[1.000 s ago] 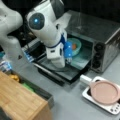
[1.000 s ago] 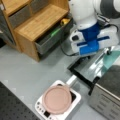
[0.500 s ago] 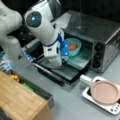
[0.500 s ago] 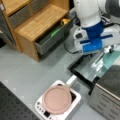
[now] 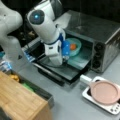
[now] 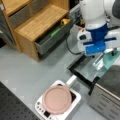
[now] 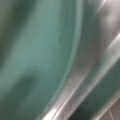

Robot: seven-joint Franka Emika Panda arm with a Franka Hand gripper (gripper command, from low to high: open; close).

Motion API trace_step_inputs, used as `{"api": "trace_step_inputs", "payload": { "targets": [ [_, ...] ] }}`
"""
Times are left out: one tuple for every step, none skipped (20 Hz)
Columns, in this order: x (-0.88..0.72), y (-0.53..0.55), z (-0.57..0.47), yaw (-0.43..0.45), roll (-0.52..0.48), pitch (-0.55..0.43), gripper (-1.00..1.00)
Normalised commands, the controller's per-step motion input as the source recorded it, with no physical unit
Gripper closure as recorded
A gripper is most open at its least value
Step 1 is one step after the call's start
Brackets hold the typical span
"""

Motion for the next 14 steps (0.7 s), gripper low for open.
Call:
{"api": "trace_step_inputs", "payload": {
  "targets": [
    [-0.19,0.22,-0.13,-0.235,-0.11,-0.165,-1.0],
    [-0.19,0.19,-0.14,-0.218,-0.101,-0.168,-1.0],
    [-0.19,0.17,-0.14,-0.202,-0.095,-0.17,-1.0],
    [-0.19,0.15,-0.15,-0.187,-0.085,-0.177,-1.0],
    [-0.19,0.13,-0.15,-0.174,-0.071,-0.18,-1.0],
    [-0.19,0.12,-0.15,-0.162,-0.059,-0.181,-1.0],
    [-0.19,0.11,-0.15,-0.153,-0.05,-0.179,-1.0],
    [-0.18,0.1,-0.14,-0.147,-0.038,-0.175,-1.0],
    [-0.18,0.09,-0.14,-0.145,-0.031,-0.172,-1.0],
    [-0.17,0.09,-0.13,-0.144,-0.024,-0.167,-1.0],
    [-0.17,0.09,-0.13,-0.141,-0.019,-0.163,-1.0],
    [-0.16,0.09,-0.13,-0.139,-0.02,-0.16,-1.0],
    [-0.15,0.09,-0.14,-0.138,-0.017,-0.161,-1.0],
    [-0.15,0.09,-0.15,-0.136,-0.015,-0.159,-1.0]
  ]
}}
